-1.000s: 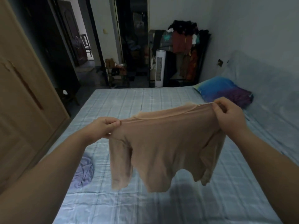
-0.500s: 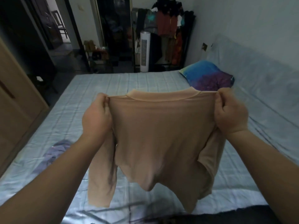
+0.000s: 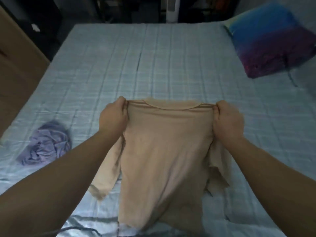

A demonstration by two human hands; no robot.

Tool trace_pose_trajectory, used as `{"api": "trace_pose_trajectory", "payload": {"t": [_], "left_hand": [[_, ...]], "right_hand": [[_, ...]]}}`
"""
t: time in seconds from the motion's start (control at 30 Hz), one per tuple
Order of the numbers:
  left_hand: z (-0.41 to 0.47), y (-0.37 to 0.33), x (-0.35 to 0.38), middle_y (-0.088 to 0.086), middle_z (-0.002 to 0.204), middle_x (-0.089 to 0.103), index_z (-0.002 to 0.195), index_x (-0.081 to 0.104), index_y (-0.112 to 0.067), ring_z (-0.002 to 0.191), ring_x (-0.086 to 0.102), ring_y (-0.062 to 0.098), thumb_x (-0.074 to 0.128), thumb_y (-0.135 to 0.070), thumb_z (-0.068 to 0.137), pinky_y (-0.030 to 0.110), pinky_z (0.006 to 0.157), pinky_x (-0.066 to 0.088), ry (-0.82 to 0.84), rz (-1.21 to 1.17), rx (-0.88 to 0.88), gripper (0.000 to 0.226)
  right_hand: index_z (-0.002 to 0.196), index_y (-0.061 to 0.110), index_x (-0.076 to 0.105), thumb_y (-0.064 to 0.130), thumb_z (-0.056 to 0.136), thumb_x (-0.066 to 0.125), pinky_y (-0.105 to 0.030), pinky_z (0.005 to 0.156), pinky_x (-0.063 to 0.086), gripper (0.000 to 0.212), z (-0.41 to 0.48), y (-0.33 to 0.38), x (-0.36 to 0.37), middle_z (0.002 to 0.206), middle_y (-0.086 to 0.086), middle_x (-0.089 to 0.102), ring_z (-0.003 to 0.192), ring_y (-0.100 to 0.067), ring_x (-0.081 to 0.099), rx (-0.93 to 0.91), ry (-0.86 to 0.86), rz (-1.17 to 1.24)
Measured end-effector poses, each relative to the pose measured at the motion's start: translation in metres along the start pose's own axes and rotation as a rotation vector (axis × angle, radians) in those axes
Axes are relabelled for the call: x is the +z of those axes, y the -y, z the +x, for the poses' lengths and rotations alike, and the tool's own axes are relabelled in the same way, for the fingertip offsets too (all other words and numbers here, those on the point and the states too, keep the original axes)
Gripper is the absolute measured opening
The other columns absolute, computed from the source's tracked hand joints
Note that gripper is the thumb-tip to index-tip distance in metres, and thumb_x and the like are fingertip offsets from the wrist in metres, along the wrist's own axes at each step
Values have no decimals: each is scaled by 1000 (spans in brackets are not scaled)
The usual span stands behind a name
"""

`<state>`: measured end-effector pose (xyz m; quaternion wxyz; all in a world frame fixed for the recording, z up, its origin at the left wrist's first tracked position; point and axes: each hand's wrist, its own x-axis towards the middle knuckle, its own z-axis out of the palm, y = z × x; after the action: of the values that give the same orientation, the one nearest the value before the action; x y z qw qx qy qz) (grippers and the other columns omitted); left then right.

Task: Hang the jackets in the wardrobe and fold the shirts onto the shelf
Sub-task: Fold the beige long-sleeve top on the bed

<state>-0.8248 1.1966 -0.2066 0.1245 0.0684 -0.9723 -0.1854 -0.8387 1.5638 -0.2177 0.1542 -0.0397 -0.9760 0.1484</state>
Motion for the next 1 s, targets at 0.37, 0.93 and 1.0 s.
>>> {"api": "trace_pose_trajectory", "payload": {"t": [0.37,0.93,1.0], "left_hand": [[112,77,238,2,66,41,89,43,-22,76,51,35,34,-34,104,38,66,33,139,179,-11,21],[125,120,371,17,133,50,123,54,-10,124,45,38,57,-19,86,50,100,35,85,175,192,39],[111,103,367,20,147,43,136,49,-5,140,35,39,52,-21,86,53,113,28,131,122,320,52]], "right_hand": [[98,21,49,37,103,32,-44,76,36,23,81,-49,278,94,-9,54,90,-34,51,22,161,-138],[120,14,54,27,95,48,-53,106,28,30,88,-54,397,131,-12,54,124,-33,48,-56,49,-182],[135,13,51,25,97,46,-54,116,19,41,77,-41,389,146,-12,48,139,-31,40,-204,51,-142]]}}
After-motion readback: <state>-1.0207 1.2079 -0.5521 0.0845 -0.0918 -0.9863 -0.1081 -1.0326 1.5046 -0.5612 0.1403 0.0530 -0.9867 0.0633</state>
